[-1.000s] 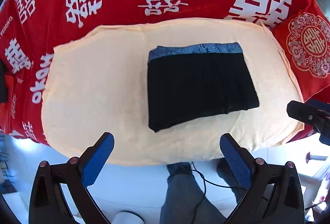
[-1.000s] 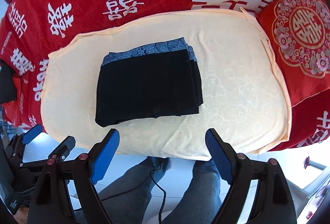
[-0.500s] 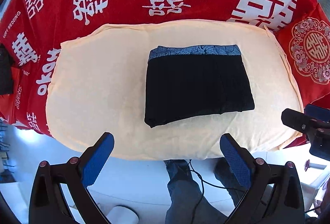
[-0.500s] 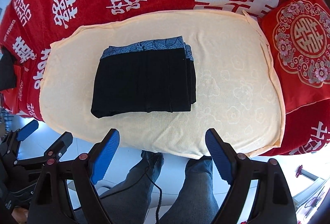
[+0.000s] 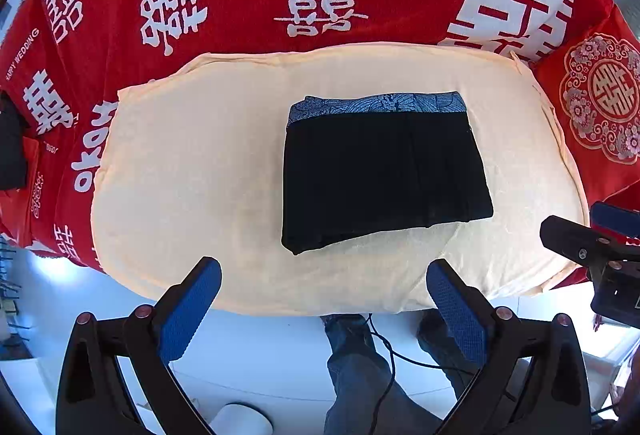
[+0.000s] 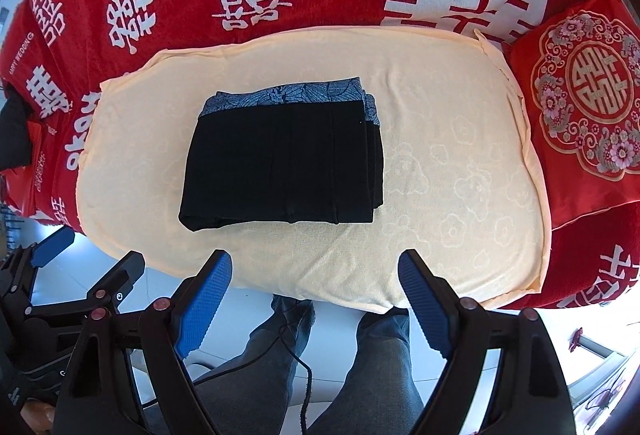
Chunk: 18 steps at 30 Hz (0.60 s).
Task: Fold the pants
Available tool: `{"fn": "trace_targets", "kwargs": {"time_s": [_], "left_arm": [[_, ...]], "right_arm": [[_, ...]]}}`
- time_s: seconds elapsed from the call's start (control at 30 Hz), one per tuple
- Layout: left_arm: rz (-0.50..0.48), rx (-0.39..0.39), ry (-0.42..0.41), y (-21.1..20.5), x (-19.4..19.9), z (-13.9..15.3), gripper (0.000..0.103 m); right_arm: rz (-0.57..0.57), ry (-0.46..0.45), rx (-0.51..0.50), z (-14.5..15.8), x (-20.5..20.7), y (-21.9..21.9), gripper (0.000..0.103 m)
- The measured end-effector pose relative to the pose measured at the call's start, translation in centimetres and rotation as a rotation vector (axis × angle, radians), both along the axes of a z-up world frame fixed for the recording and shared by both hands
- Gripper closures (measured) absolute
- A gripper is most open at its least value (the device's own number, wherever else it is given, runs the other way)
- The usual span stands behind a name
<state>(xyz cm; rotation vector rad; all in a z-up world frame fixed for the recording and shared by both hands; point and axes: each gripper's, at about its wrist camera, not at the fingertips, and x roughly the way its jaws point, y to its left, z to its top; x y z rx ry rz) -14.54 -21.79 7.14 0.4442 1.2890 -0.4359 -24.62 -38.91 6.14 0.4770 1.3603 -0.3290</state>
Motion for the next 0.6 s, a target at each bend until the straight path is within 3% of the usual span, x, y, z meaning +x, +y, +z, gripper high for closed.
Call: {"fn": "trace_targets", "kwargs": {"time_s": [0.6], "left_arm": [[0.002,-0.002,0.006,-0.02,0.35,-0.06,0.000]], "right_arm": [[0.035,0.018,-0.033,0.07,0.95,0.44,0.015]]}}
